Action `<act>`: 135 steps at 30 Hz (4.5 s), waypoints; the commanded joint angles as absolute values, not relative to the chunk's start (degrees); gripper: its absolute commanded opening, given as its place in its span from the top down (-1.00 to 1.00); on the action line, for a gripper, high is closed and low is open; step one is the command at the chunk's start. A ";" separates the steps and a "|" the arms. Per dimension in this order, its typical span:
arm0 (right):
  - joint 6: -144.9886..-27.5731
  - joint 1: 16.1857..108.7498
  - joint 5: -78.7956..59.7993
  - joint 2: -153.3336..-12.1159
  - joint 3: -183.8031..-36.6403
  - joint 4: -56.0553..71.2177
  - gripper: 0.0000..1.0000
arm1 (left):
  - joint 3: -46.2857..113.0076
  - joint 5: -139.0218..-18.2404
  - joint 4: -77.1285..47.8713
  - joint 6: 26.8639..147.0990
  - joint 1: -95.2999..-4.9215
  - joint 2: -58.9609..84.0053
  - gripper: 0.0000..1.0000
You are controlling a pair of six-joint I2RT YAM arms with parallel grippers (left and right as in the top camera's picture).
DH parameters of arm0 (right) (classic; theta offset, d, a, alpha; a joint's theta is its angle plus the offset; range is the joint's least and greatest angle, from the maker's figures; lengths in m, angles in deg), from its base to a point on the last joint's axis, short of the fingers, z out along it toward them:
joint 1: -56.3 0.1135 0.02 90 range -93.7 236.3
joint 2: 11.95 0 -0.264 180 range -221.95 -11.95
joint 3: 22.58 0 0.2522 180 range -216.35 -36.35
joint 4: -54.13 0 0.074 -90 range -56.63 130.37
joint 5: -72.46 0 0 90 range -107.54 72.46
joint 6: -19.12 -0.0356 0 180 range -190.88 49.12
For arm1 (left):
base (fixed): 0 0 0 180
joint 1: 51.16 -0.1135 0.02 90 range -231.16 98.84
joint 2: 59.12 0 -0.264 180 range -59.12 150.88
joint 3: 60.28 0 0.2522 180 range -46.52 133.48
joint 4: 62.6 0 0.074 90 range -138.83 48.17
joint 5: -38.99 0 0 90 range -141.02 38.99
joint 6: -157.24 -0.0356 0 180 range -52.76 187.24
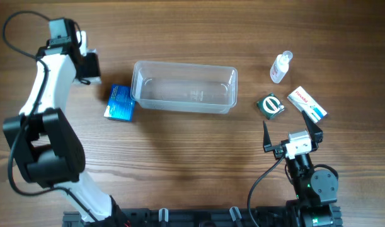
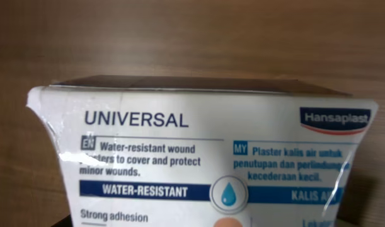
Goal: Pack container
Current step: 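Carry the Hansaplast box right and lower it into the container, then release the box and move the left gripper to the blue box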
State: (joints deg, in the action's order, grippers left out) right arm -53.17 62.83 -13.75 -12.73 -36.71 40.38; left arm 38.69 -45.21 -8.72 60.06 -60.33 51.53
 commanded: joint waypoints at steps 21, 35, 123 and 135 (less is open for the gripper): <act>-52.88 62.54 -14.34 -12.49 -36.66 40.49 -0.99 | 38.65 -45.17 0.14 78.36 -35.63 36.47 -0.25; -52.88 62.54 -14.34 -12.49 -36.66 40.49 -0.99 | 34.24 -45.15 -1.70 78.38 -33.73 36.69 -0.18; -52.91 62.54 -14.34 -12.53 -36.66 40.49 -0.99 | 35.70 -42.41 -0.56 81.03 -33.38 43.64 0.92; -52.88 62.54 -14.32 -12.53 -36.66 40.49 -0.99 | 35.68 -40.60 3.22 83.21 -40.02 39.13 0.92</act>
